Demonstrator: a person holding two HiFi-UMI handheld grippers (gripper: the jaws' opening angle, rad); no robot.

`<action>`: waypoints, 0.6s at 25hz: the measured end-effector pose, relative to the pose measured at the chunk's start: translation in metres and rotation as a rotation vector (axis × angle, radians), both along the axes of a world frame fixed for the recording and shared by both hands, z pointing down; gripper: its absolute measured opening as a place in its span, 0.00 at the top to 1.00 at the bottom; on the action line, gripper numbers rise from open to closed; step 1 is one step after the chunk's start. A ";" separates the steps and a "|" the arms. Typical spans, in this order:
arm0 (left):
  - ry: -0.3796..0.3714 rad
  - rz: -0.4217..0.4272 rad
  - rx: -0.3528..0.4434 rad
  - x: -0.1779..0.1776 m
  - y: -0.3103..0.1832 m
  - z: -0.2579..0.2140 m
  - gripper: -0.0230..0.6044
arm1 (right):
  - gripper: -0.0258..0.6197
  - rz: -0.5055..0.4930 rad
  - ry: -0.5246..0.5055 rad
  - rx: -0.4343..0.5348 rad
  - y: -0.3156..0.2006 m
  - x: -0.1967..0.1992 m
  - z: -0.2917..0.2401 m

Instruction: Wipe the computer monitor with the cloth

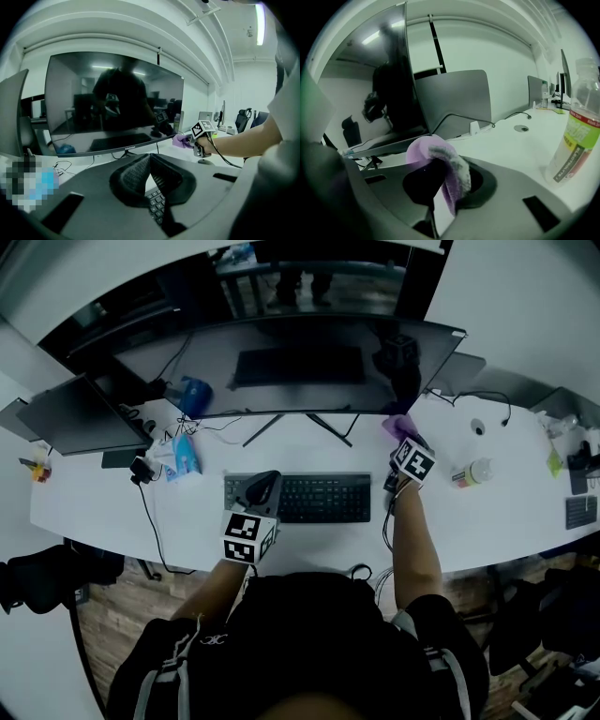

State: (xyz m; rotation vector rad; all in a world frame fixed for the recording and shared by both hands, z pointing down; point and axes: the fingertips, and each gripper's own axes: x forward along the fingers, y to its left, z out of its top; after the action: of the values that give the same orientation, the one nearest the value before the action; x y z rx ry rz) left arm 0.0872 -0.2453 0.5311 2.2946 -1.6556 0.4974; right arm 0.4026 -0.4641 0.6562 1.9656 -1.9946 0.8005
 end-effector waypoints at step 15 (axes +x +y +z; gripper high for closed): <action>0.000 0.013 0.009 0.006 0.004 -0.003 0.94 | 0.85 0.056 0.050 0.003 0.007 0.034 -0.011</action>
State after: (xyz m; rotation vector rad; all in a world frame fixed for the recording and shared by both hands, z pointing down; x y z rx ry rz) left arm 0.0937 -0.2412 0.5285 2.3134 -1.6466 0.4934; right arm 0.4365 -0.4568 0.6457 2.0305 -1.9224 0.7534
